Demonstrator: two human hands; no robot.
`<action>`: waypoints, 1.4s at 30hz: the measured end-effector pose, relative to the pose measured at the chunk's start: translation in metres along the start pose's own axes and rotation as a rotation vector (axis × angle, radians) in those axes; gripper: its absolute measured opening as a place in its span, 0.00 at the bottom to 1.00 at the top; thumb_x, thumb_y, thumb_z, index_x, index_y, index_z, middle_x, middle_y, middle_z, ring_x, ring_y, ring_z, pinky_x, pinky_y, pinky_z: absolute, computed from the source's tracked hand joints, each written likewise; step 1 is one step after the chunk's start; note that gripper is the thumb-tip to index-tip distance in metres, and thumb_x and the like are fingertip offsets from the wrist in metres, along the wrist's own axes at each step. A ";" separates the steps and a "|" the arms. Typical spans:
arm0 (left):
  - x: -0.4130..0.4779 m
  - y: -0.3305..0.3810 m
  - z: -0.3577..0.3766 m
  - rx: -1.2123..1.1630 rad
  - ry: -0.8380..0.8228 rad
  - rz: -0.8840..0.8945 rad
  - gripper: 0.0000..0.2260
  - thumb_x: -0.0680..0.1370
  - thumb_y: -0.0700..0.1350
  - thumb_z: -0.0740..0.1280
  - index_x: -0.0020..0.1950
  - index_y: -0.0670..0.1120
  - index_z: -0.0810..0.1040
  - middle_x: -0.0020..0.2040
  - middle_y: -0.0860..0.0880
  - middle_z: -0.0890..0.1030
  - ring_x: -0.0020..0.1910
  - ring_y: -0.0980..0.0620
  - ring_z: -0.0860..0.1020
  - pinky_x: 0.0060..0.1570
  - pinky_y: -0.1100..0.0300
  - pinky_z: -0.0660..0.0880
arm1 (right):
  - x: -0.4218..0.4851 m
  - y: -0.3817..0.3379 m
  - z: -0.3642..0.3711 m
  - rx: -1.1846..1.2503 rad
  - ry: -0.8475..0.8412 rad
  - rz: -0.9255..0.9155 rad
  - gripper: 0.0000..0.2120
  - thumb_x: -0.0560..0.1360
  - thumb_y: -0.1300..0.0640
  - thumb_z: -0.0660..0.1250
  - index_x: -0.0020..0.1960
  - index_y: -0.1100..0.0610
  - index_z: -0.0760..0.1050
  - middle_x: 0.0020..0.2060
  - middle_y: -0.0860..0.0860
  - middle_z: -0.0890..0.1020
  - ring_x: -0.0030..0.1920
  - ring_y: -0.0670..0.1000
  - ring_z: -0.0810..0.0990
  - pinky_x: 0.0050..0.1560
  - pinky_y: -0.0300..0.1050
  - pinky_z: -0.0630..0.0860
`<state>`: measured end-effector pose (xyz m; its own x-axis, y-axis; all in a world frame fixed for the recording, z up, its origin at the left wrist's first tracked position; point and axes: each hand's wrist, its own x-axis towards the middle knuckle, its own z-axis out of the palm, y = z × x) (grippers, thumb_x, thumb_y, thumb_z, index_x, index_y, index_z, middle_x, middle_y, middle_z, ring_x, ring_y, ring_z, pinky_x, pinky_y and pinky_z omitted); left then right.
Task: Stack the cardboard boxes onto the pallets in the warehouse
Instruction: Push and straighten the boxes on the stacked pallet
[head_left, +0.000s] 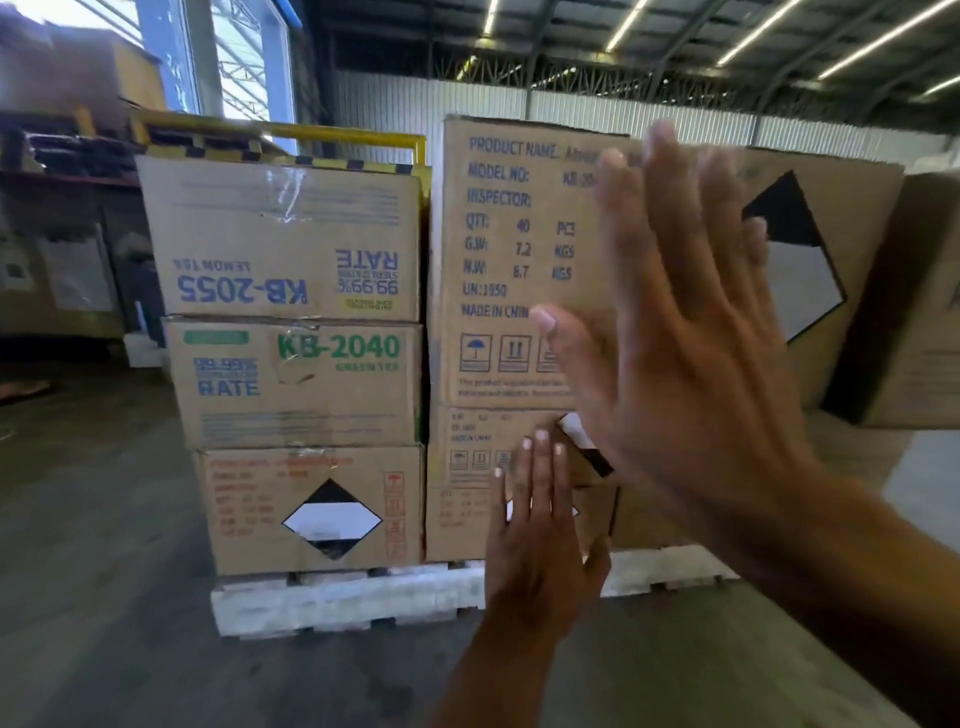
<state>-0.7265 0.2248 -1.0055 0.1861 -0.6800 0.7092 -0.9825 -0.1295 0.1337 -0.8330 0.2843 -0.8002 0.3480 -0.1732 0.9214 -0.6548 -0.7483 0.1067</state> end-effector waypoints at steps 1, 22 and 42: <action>0.000 0.002 0.000 -0.031 -0.004 0.014 0.42 0.71 0.62 0.65 0.79 0.40 0.62 0.80 0.39 0.60 0.81 0.41 0.50 0.75 0.42 0.52 | -0.003 0.005 -0.002 -0.015 -0.031 -0.012 0.37 0.82 0.41 0.55 0.81 0.62 0.49 0.81 0.64 0.49 0.80 0.67 0.46 0.78 0.68 0.47; 0.030 -0.003 0.062 0.144 0.013 0.022 0.41 0.72 0.65 0.64 0.82 0.55 0.55 0.83 0.43 0.47 0.81 0.41 0.49 0.71 0.30 0.57 | -0.010 0.078 0.038 -0.071 -0.104 0.079 0.36 0.80 0.32 0.47 0.82 0.45 0.42 0.81 0.61 0.40 0.78 0.70 0.37 0.70 0.80 0.46; 0.091 -0.038 0.118 0.109 0.016 -0.021 0.43 0.68 0.61 0.65 0.82 0.54 0.55 0.83 0.42 0.44 0.81 0.40 0.45 0.67 0.25 0.59 | 0.029 0.110 0.138 -0.128 -0.054 0.033 0.32 0.81 0.35 0.50 0.82 0.43 0.49 0.80 0.64 0.46 0.77 0.74 0.43 0.63 0.86 0.50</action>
<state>-0.6719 0.0832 -1.0276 0.2057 -0.6647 0.7182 -0.9723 -0.2218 0.0732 -0.8021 0.1089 -0.8130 0.3582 -0.2330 0.9041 -0.7452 -0.6547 0.1265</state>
